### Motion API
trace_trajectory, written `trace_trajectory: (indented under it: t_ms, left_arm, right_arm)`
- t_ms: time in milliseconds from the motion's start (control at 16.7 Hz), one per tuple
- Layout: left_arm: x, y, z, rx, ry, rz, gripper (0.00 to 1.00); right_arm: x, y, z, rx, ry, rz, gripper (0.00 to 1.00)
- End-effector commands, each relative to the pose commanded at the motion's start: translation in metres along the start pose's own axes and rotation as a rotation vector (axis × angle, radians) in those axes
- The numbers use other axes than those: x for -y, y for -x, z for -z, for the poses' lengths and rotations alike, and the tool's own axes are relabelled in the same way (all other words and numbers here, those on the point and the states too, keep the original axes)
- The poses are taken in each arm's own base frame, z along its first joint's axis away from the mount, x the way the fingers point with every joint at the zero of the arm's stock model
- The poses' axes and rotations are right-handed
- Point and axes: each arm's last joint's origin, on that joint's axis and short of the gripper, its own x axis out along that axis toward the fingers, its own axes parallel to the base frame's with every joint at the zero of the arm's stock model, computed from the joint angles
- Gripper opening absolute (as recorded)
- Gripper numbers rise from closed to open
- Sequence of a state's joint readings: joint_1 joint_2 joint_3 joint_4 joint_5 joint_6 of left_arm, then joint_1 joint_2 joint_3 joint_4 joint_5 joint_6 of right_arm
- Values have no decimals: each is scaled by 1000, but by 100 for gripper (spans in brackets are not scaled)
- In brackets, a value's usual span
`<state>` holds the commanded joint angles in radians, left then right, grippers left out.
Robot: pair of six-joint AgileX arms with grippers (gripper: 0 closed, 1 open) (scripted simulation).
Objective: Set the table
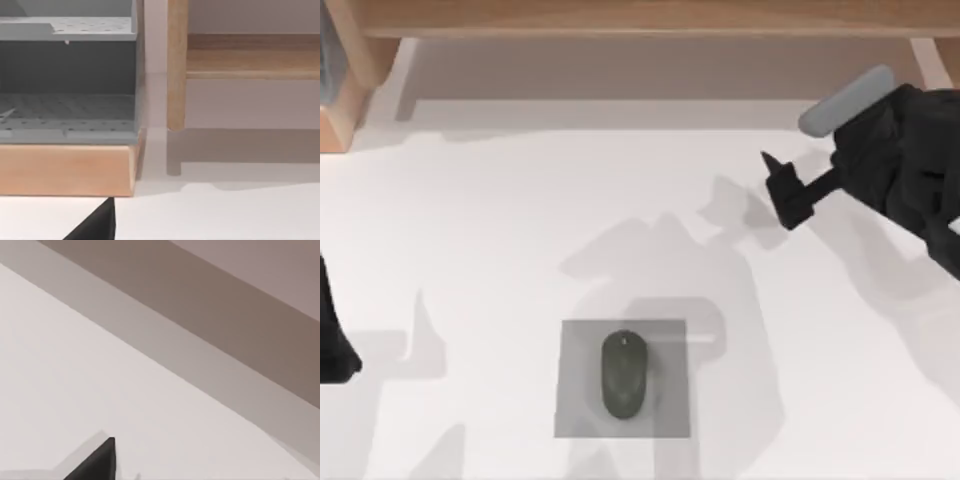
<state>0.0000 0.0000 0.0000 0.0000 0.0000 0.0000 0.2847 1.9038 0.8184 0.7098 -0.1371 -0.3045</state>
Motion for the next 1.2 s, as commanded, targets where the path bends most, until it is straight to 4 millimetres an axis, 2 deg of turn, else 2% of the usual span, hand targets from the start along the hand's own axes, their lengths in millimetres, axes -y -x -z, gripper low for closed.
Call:
trace_trajectory:
  t_ms: [180,420,780,960,1200]
  left_arm:
    - [0,0,0,0,0,0,100]
    - [0,0,0,0,0,0,100]
    - [0,0,0,0,0,0,100]
    - [0,0,0,0,0,0,100]
    - [0,0,0,0,0,0,100]
  right_arm:
    - [42,36,24,125,251,154,100]
    - [77,89,61,159,571,352,100]
    - [103,154,106,37,909,538,100]
    - [115,175,124,-46,1008,588,100]
    - [133,193,145,-147,1089,628,100]
